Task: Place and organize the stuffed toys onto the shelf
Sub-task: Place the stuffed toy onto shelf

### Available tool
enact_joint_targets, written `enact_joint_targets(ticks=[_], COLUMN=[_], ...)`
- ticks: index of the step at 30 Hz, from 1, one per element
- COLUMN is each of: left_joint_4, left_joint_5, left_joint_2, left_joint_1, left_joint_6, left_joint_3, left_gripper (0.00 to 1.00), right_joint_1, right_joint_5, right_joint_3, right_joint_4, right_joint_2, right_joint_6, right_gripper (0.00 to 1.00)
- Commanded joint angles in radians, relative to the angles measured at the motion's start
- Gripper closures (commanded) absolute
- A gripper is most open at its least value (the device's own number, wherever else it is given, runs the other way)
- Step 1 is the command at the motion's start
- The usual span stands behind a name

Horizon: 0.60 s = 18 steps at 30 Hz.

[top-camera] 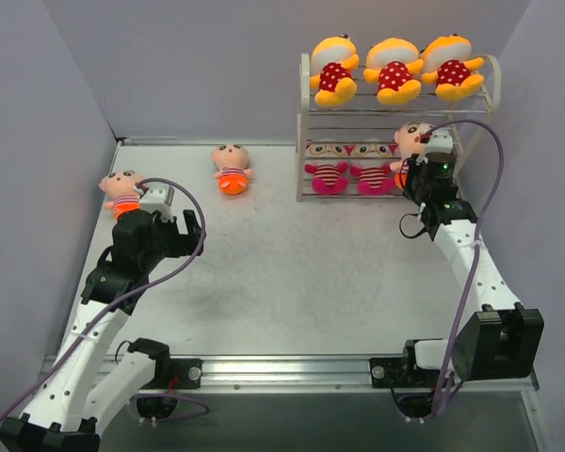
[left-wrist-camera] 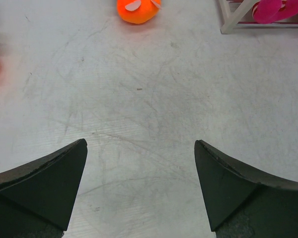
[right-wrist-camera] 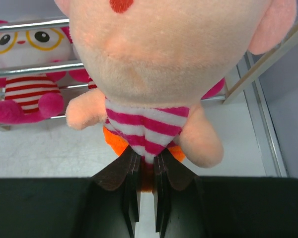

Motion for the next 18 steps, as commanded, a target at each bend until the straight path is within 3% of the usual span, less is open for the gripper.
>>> enact_joint_targets(ticks=[1, 18], left_joint_4=[0.007, 0.007], left_joint_5=[-0.026, -0.023], left_joint_2=[-0.01, -0.006], left_joint_1=[-0.008, -0.011], left_joint_6=[0.022, 0.028], left_joint_3=[-0.001, -0.001], left_gripper=[0.03, 0.03], right_joint_1=[-0.024, -0.056], right_joint_5=[-0.051, -0.007], right_joint_3=[0.016, 0.032], right_joint_4=[0.158, 0.303], right_joint_2=[0.002, 0.103], right_joint_6=[-0.023, -0.01], right_gripper=[1.0, 0.99])
